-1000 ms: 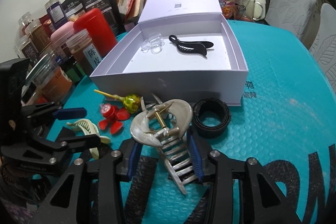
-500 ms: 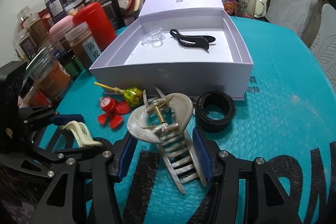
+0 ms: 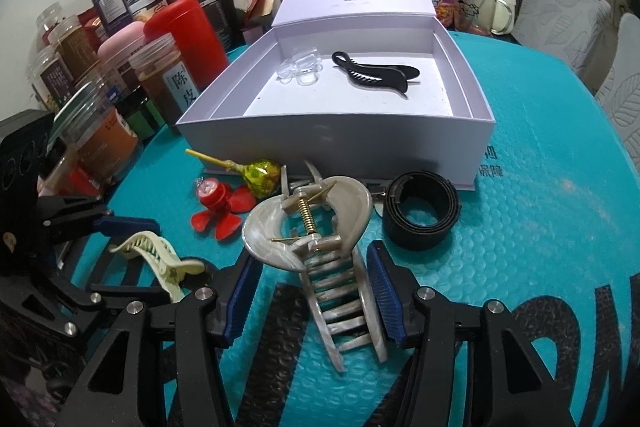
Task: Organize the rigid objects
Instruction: 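Grasp the cream long hair clip with the left tool while the right tool holds the beige claw clip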
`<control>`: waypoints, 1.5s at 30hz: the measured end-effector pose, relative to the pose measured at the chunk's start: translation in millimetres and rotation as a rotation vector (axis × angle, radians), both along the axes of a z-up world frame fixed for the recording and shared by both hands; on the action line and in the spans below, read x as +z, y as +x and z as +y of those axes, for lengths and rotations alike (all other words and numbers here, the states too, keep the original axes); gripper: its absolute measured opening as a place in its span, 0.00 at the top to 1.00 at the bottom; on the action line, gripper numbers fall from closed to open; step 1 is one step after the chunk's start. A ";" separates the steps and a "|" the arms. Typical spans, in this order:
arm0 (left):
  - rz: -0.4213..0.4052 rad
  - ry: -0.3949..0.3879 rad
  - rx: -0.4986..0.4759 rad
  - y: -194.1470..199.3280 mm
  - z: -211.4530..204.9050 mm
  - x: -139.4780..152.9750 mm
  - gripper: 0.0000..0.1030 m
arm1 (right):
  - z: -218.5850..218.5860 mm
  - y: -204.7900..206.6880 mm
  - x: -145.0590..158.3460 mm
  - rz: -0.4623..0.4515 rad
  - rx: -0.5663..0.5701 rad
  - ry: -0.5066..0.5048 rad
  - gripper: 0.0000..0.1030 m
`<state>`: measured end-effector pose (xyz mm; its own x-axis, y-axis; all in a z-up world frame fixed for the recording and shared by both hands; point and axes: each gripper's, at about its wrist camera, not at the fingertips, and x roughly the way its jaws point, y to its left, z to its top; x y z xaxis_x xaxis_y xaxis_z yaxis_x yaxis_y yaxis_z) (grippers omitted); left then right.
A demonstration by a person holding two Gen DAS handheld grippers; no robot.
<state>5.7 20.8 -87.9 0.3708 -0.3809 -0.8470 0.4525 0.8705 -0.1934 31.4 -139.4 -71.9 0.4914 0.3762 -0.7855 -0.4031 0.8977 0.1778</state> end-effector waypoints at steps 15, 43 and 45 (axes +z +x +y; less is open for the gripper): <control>-0.098 0.076 0.063 -12.3 0.0 -1.3 0.79 | 4.1 3.3 -9.2 0.007 -0.001 -0.031 0.49; -0.104 -0.080 0.172 -16.4 -13.9 20.0 0.79 | -21.4 -31.3 3.8 -0.023 -0.030 0.001 0.65; -0.112 -0.081 0.164 -19.9 -17.3 22.1 0.79 | -24.3 -35.4 5.4 -0.026 -0.035 0.002 0.65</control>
<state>-14.1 3.5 -65.9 0.5238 -0.3729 -0.7659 0.3287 0.9179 -0.2221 -4.0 -163.6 -66.6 0.5246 0.3597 -0.7716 -0.3757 0.9111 0.1693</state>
